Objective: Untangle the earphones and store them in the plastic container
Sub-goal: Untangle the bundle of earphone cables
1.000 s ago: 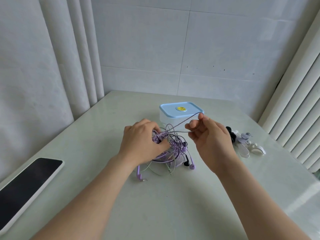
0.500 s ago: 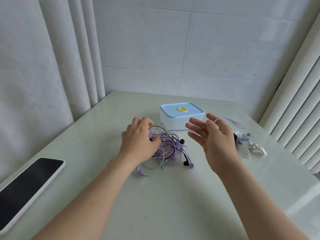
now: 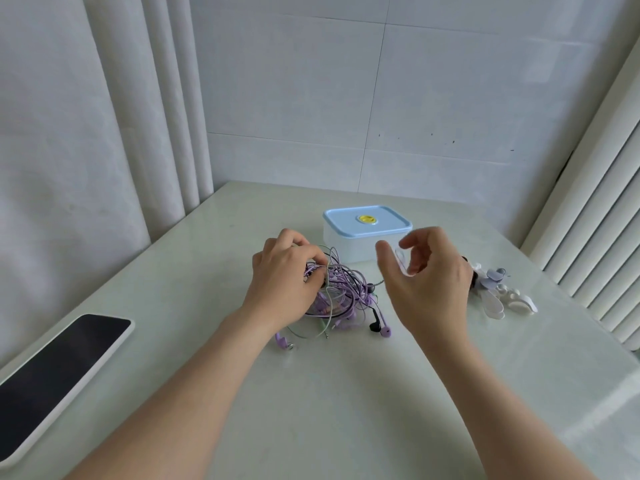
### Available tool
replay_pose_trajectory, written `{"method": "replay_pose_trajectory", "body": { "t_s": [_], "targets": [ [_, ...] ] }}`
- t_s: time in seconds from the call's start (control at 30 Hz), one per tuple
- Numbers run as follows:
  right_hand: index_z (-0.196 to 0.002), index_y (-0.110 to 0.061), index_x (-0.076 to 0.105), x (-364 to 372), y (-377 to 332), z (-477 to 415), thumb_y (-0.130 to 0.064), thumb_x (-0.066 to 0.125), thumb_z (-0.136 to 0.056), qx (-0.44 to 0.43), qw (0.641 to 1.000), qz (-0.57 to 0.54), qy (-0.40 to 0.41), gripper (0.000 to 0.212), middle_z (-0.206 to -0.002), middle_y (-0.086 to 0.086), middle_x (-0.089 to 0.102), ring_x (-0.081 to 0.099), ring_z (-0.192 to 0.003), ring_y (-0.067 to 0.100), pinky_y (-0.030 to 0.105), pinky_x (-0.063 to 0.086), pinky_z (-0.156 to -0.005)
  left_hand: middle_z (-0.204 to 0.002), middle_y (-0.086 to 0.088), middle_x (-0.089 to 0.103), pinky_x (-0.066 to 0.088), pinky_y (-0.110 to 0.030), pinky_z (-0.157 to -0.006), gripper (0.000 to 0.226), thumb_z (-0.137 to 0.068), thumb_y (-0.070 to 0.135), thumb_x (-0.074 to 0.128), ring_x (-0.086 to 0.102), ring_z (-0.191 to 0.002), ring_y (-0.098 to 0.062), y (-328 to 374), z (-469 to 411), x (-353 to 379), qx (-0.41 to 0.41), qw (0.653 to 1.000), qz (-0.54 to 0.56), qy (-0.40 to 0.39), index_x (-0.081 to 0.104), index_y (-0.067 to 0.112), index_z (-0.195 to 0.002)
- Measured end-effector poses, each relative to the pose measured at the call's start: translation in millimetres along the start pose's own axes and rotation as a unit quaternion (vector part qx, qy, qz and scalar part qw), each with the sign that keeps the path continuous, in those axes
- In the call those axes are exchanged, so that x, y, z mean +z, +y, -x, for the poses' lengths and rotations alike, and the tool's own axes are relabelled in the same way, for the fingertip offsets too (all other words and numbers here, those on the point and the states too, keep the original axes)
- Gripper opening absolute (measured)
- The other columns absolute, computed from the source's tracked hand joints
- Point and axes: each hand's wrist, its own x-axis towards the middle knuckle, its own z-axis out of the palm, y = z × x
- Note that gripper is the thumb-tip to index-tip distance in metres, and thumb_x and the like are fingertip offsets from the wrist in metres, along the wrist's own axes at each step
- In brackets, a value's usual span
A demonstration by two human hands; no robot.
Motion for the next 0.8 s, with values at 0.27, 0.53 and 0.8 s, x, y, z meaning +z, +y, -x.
{"method": "replay_pose_trajectory", "body": {
  "t_s": [0.27,0.53,0.8],
  "targets": [
    [-0.106,-0.018,0.080,14,7,10,-0.031,0.076,-0.095,-0.090,0.980,0.026,-0.175,0.017,-0.096,-0.007,0.075,0.065,-0.079,0.007,0.029,0.054,-0.077,-0.110,0.006,0.044,0.034,-0.037,-0.095,0.010,-0.094,0.033,0.072,0.044,-0.108,-0.022,3,-1,2,0.023,0.999,0.030,0.013,0.074,0.038,-0.102],
    [-0.100,-0.022,0.078,16,12,9,-0.013,0.063,-0.100,-0.065,0.972,0.052,-0.219,0.017,-0.075,-0.009,0.069,0.061,-0.071,0.015,0.039,0.055,-0.070,-0.111,0.005,0.052,0.040,-0.011,-0.087,0.011,-0.092,0.024,0.068,0.057,-0.100,-0.007,11,-3,-14,-0.049,0.977,0.206,-0.005,0.076,0.032,-0.094],
    [-0.095,-0.019,0.080,12,7,9,-0.010,0.065,-0.093,-0.015,0.987,0.034,-0.154,0.018,-0.090,-0.010,0.060,0.066,-0.075,0.015,0.033,0.053,-0.067,-0.059,-0.011,0.058,0.044,-0.032,-0.057,0.036,-0.072,0.036,0.042,0.051,-0.066,-0.035,-5,-4,-16,-0.223,0.973,0.057,-0.015,0.056,0.005,-0.061]
  ]
}}
